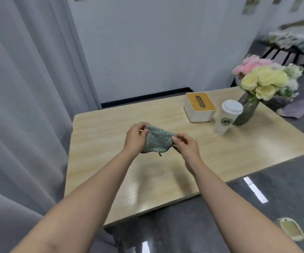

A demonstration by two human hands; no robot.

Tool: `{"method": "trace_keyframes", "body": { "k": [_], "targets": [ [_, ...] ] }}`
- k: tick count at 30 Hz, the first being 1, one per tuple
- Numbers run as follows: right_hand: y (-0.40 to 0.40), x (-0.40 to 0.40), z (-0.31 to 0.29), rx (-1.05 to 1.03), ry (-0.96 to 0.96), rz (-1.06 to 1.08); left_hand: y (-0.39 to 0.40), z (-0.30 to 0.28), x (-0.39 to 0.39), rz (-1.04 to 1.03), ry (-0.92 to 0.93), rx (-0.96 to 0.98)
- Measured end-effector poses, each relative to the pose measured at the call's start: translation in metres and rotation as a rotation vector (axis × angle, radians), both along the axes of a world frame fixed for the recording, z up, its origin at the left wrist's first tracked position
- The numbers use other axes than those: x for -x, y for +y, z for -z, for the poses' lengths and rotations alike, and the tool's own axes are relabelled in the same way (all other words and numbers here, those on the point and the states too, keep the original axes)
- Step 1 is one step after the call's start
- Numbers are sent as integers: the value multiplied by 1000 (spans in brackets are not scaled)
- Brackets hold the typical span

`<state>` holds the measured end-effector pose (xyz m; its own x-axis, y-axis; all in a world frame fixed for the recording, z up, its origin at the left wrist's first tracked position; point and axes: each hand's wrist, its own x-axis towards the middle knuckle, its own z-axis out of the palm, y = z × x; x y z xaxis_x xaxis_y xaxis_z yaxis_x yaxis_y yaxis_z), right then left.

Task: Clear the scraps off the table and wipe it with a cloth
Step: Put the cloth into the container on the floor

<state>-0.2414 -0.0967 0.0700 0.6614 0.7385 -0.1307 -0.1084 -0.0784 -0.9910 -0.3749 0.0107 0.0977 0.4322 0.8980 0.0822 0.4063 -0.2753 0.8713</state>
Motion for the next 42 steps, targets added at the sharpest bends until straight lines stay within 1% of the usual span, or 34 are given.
{"method": "trace_keyframes", "body": {
  "k": [3,8,12,15,17,20,23,27,32,39,42],
  "targets": [
    [-17,-39,-42,-119,21,56,-9,-39,-44,37,-142,51],
    [-67,-107,-116,-252,-84,196,-39,-107,-128,209,-308,63],
    [-121,-155,-170,-360,-135,303,-84,-162,-196,351,-418,63],
    [-167,-188,-202,-399,-158,348,-126,-198,-242,449,-515,96],
    [-200,-210,-222,-416,-191,388,-153,-218,-271,516,-546,109],
    [-251,-238,-249,-411,-279,475,-192,-246,-310,645,-567,66],
    [-296,-257,-274,-433,-319,577,-229,-270,-344,746,-598,45],
    [-344,-272,-304,-429,-403,700,-269,-291,-383,883,-646,110],
    [-390,-281,-323,-374,-484,849,-308,-301,-423,1076,-659,174],
    [-434,-281,-329,-317,-553,1070,-357,-297,-473,1316,-635,320],
    [-452,-280,-325,-270,-577,1168,-380,-293,-489,1393,-609,348]
  ]
}}
